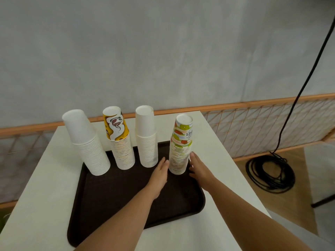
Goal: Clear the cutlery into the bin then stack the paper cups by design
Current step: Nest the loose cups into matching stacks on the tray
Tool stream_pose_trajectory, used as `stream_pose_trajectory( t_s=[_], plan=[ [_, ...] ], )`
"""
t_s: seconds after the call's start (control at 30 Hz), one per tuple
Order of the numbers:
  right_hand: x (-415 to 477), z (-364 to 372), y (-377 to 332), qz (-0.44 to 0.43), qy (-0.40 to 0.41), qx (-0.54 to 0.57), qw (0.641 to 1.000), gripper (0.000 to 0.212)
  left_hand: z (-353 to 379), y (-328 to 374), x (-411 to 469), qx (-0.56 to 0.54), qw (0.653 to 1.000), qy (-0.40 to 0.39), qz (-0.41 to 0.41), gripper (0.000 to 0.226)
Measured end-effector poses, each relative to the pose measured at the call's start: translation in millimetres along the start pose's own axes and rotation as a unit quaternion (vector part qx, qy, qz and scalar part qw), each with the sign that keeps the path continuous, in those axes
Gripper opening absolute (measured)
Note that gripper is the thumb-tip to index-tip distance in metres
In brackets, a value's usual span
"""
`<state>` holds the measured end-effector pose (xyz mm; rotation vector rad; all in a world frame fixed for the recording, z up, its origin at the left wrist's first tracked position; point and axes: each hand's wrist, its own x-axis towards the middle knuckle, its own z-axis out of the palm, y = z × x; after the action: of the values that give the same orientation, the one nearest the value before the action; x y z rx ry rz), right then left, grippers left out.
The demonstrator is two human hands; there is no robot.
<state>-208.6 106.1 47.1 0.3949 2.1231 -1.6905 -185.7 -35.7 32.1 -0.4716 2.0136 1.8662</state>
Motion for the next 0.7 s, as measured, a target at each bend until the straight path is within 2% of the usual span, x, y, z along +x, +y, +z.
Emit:
stream_pose_trajectory(
  t_s=[0.13,0.23,0.53,0.7],
  plan=[
    [2,-4,-5,-0.003,-0.055,0.053,0.997,0.054,8,0,8,0.010,1.000,-0.001,0.003,0.054],
    [9,-5,-5,-0.011,-0.080,0.050,0.995,0.053,12,-1,13,-0.004,1.000,0.004,0.009,0.053],
    [36,-7,-17,-0.014,-0.115,0.031,0.993,0.056,17,11,27,-0.041,0.998,0.038,-0.009,0.053],
    [46,-8,-21,-0.022,-0.127,0.029,0.991,0.056,19,19,29,-0.042,0.998,0.052,0.006,0.049]
  ],
)
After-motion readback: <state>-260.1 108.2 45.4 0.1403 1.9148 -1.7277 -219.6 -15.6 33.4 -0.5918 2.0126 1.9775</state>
